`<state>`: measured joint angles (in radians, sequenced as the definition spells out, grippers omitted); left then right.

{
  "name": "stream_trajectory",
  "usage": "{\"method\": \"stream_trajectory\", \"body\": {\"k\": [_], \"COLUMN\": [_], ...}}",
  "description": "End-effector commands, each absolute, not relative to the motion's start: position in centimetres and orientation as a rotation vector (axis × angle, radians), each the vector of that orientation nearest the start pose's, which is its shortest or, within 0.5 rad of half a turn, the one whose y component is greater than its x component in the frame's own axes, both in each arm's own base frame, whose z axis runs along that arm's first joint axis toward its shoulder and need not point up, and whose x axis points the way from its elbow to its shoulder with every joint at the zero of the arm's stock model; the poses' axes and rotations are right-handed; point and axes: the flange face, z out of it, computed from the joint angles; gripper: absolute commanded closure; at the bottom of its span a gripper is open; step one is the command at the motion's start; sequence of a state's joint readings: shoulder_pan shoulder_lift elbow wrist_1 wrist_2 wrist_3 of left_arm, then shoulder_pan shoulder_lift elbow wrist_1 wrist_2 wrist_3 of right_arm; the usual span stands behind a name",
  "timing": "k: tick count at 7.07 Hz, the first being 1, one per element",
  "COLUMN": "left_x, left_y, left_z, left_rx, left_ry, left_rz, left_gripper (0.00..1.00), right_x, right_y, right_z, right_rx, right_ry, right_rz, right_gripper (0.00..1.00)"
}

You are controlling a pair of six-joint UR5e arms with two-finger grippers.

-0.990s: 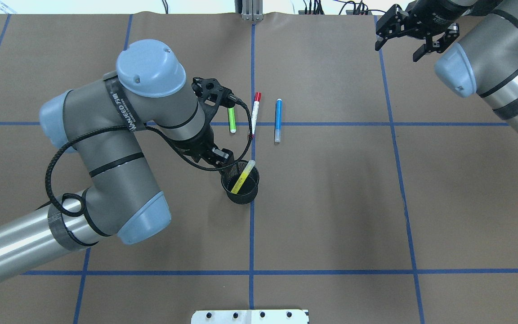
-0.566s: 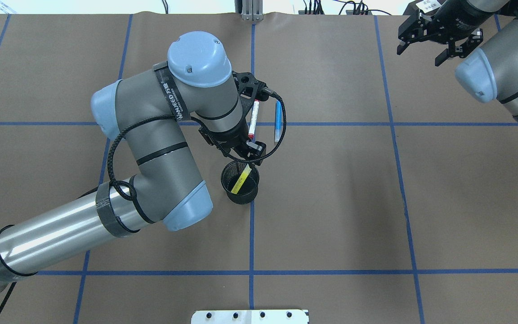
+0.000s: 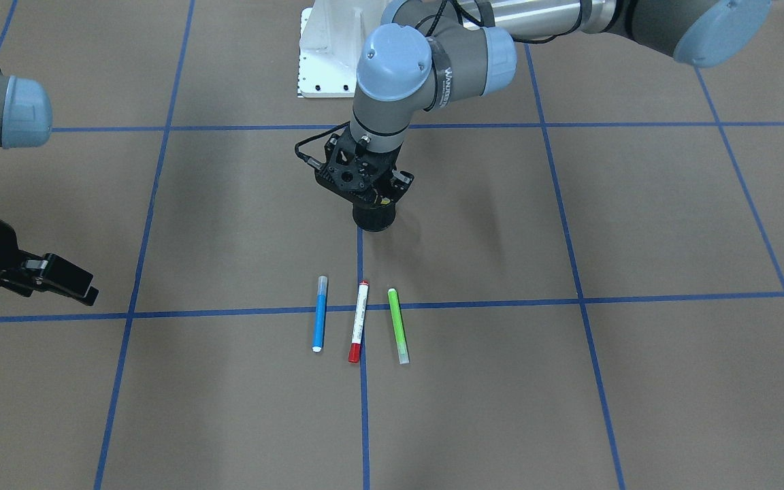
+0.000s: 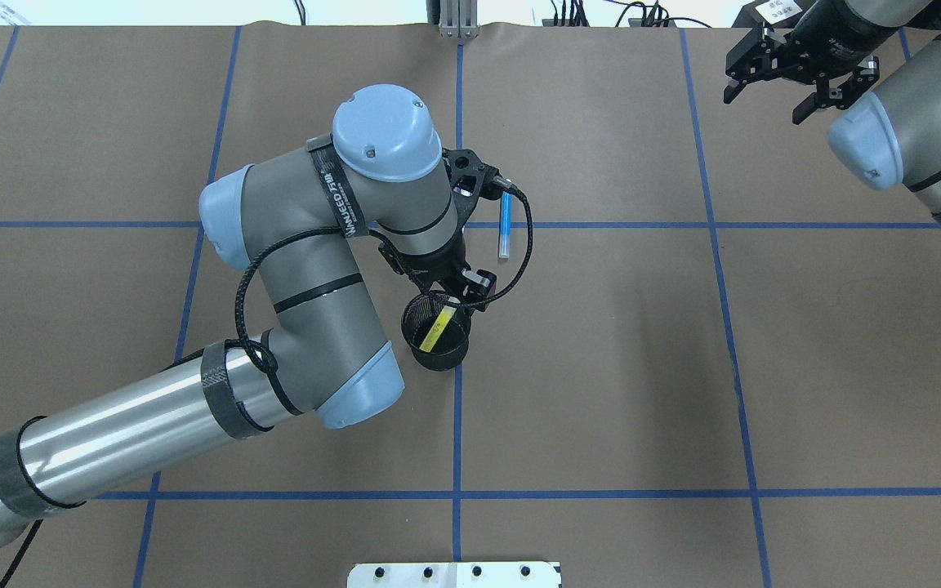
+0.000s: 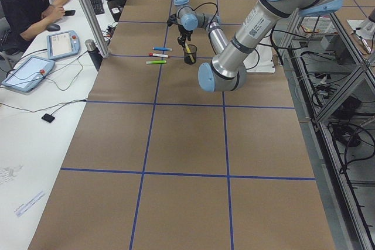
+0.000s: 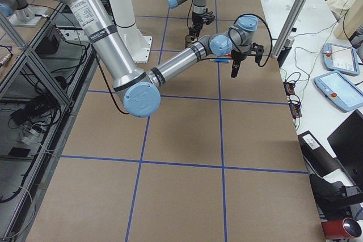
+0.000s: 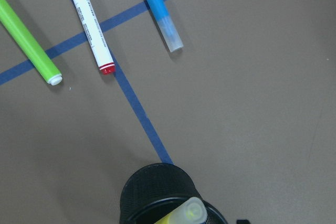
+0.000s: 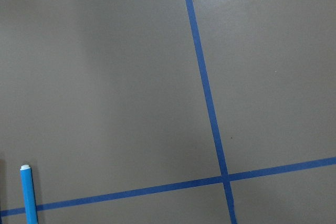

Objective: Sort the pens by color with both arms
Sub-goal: 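Lower the left gripper onto the yellow highlighter in the cup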

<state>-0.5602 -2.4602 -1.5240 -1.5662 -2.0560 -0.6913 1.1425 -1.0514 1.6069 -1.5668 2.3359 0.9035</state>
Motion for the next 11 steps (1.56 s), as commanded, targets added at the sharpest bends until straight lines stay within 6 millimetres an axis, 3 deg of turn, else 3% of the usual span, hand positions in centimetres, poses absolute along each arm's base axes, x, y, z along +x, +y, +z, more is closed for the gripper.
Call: {"method": "stream_trajectory", "body": {"k": [1,7,11], "left_x": [56.92,57.06,57.06], "left_y": [-45.72,-46.16,-46.16], "left_z": [11.97,12.55,12.57], "left_rx": [0.204,0.210,0.205], "left_ry": [0.926,0.904,0.903], "left_rz": [0.500,0.484,0.477], "left_gripper": [0.39,0.41,0.52], "right_x": [-21.92,-22.07,-22.18], "right_y": [-63.38,-63.21,-63.20], "right_z": [33.34,33.24,33.30], "right_rx": [-0.041,-0.040,-0.041], "right_ry": [-0.911,-0.912,-0.911], "right_rz": [0.229,0.224,0.224], "right_gripper": [0.01,0.01,0.01]}}
